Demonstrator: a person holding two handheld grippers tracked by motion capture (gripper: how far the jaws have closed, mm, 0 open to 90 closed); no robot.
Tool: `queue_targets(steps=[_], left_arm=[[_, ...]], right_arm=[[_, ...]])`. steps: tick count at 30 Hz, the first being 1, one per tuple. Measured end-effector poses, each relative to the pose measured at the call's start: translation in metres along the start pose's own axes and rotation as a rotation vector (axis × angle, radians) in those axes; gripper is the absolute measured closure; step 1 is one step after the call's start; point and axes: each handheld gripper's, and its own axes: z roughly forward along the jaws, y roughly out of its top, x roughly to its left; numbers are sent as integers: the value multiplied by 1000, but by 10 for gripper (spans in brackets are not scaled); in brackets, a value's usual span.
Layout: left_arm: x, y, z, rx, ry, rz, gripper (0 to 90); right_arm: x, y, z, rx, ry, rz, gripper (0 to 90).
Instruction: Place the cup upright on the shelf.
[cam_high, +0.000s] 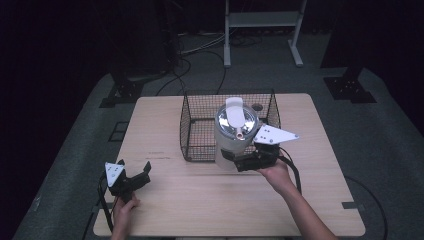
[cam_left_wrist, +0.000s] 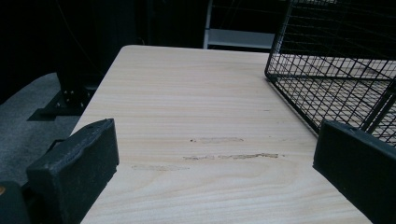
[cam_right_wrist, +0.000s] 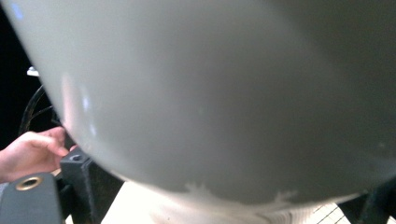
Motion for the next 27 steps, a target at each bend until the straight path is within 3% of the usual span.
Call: queue_targets(steps=[3,7,19,27], left_arm=[[0,0,0,-4,0,-1,0],[0,0,0,-3,-1,-1,0],[0,0,0,-4,-2,1,0],[1,0,0,-2,-4,1,0]], right_arm=[[-3,5,4,-3,-4,9,92],[-11,15,12,9,-21,-21,91],[-26,32,29,13,-39,-4,91],[-41,43,54,30,-64,-21,91]])
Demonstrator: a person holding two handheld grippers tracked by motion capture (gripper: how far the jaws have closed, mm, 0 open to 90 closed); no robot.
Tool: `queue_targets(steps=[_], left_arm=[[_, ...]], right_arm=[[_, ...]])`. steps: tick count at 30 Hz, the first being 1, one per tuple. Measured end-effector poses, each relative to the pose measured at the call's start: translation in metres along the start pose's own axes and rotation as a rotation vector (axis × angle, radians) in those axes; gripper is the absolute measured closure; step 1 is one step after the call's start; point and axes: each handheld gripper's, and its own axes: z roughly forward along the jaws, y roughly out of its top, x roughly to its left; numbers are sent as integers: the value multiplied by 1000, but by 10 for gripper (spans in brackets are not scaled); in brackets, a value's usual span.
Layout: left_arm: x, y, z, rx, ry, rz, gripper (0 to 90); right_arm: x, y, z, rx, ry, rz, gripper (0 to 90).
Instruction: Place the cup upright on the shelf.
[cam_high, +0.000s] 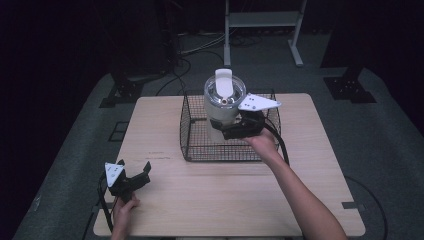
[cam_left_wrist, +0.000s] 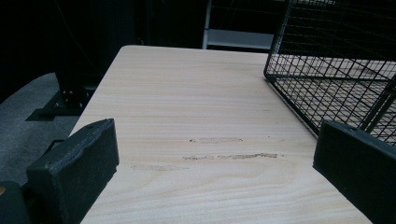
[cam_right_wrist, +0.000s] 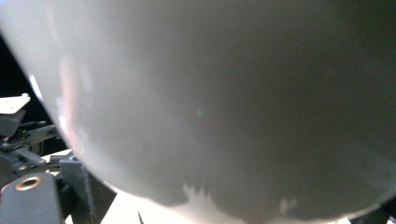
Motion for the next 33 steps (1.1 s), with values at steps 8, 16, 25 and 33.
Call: queue_targets(steps=[8,16,25,33], left_arm=[[1,0,0,-3,-4,-8,0],[1,0,0,-6,-7,-13,0],[3,0,-1,-6,-10,-18,0],[3,0,-1,-7,-11,-19,0]], right_arm=[[-7,8,25,4,3,8,91],[-16,12,51,34,1,-14,91],[-29,13,71,52,-7,-19,91],[-41,1,86,62,-9,23,92]])
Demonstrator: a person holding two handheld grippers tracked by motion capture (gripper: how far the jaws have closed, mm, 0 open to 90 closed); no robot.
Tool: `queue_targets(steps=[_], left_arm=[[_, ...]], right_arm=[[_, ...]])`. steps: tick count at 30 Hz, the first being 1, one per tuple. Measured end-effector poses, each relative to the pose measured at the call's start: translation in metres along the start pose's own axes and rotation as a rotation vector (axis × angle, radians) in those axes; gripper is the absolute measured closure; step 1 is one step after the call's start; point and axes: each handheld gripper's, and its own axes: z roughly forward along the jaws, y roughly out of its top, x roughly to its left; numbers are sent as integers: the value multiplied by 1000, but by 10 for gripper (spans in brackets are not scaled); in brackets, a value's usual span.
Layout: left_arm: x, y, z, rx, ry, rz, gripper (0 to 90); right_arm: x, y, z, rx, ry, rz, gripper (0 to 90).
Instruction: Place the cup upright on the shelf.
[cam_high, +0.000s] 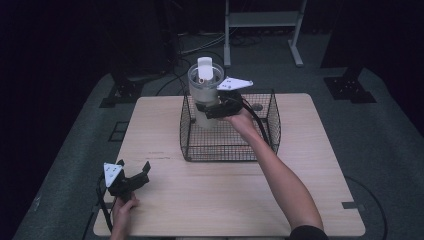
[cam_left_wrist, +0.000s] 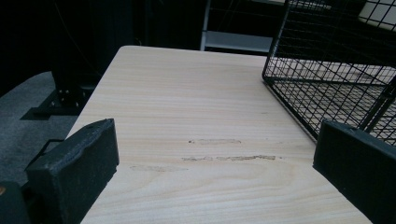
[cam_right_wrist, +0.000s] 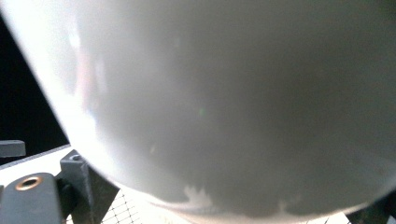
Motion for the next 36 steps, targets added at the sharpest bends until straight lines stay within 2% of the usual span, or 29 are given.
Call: queue_targets(steps=[5,15,21,25,31,36], left_arm=[[0,0,0,0,0,-2,0],[0,0,0,0,-1,-5,0],[1,0,0,0,-1,-5,0],[0,0,0,1,-2,-4,0],[1,0,0,0,-3,-8,0],[1,0,0,-1,-3,-8,0]], right_arm=[[-7,-12,12,15,6,15,91],[-13,-24,25,26,13,32,91],[-14,-34,34,64,52,44,91],[-15,-40,39,84,55,42,91],[-19,-50,46,111,54,66,91],[-22,-57,51,148,54,60,91]])
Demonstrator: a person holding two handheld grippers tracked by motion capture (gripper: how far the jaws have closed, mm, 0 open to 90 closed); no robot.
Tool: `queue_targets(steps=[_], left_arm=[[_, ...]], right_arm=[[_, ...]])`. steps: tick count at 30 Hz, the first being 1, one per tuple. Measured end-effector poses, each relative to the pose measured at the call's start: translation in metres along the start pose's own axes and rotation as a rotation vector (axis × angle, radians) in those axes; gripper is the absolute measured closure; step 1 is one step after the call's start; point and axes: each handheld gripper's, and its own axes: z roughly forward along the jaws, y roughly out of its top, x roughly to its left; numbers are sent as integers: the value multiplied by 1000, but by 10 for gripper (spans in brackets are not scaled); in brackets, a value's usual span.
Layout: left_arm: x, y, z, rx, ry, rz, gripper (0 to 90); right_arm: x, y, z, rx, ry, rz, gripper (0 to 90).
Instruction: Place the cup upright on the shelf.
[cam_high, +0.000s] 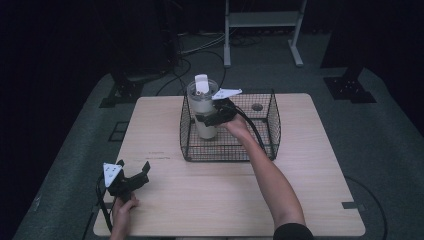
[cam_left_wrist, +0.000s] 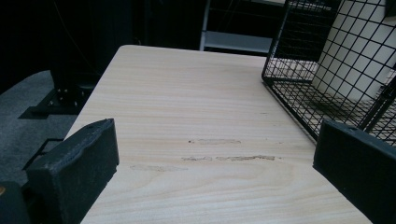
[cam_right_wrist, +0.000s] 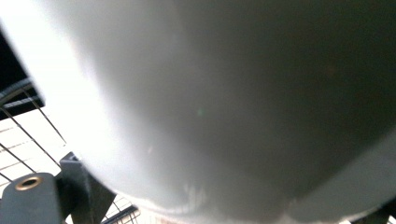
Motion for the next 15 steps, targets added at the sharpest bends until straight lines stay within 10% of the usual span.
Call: queue_targets(steps=[15], left_arm=[[0,0,0,0,0,3,0]], right_arm=[[-4,-6,12,54,-10,-14,90]])
